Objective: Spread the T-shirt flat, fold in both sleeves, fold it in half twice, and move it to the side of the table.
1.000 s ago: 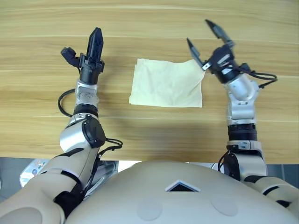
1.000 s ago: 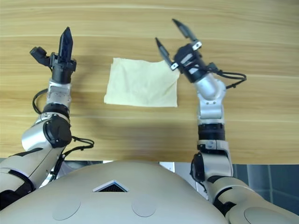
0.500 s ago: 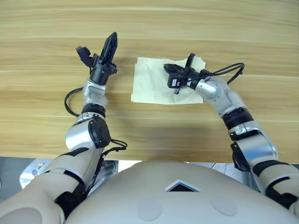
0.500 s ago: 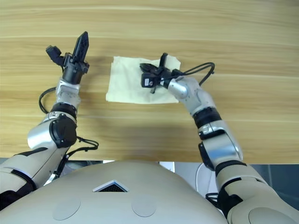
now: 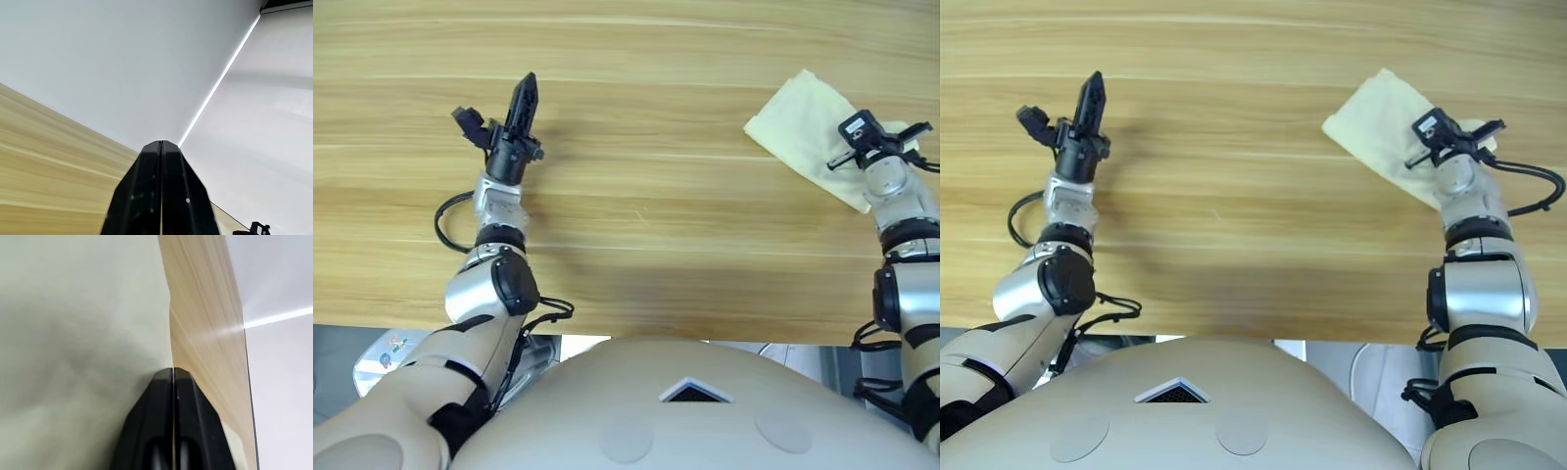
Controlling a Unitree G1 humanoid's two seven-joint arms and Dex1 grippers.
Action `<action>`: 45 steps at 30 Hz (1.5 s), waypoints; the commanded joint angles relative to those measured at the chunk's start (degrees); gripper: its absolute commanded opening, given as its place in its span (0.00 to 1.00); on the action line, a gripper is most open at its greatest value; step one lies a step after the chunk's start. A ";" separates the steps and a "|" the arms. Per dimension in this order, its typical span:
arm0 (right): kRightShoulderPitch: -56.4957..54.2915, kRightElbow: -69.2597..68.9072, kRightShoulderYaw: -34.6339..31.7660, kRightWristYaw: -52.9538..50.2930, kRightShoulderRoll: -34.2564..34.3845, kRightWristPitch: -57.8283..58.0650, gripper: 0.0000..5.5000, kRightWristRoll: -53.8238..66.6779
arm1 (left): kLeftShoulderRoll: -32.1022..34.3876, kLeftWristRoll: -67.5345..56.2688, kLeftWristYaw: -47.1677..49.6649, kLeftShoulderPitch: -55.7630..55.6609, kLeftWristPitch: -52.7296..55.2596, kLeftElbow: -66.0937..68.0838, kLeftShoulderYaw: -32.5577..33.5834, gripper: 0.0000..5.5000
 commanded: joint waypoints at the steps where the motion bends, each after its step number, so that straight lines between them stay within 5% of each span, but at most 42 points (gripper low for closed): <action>1: 6.66 4.71 1.76 3.87 1.36 4.26 0.00 -0.89 | 0.84 -0.83 0.38 2.65 -0.13 -0.99 1.12 0.00; 9: 7.19 1.09 0.51 7.06 -0.56 2.21 0.00 2.88 | 1.80 -0.28 0.89 4.39 -1.21 -1.62 1.90 0.00; 15: 17.67 -14.31 2.26 12.83 -6.74 -2.98 0.00 3.00 | 1.67 -0.33 0.85 5.28 -1.53 -2.55 1.79 0.00; 24: 26.81 -38.39 -6.94 7.39 -12.26 11.72 0.00 3.53 | 1.84 0.06 1.05 5.35 -1.84 -2.56 1.42 0.00; 34: 22.31 -54.69 -21.22 -3.18 -4.88 8.12 0.00 12.87 | 1.78 1.14 1.65 4.94 -3.76 -1.02 0.68 0.00; 37: 22.70 -60.24 -21.34 1.21 -2.45 1.69 0.00 17.99 | 1.84 1.12 1.57 4.86 -4.03 -0.72 0.74 0.00; 41: 28.72 -70.57 -12.45 19.54 0.47 -9.88 0.00 30.71 | 1.85 1.15 1.60 4.40 -4.03 -0.10 0.67 0.00; 45: 30.02 -65.40 -4.36 35.49 2.50 -16.09 0.00 35.57 | 2.01 1.34 2.31 3.79 -4.07 0.82 0.59 0.00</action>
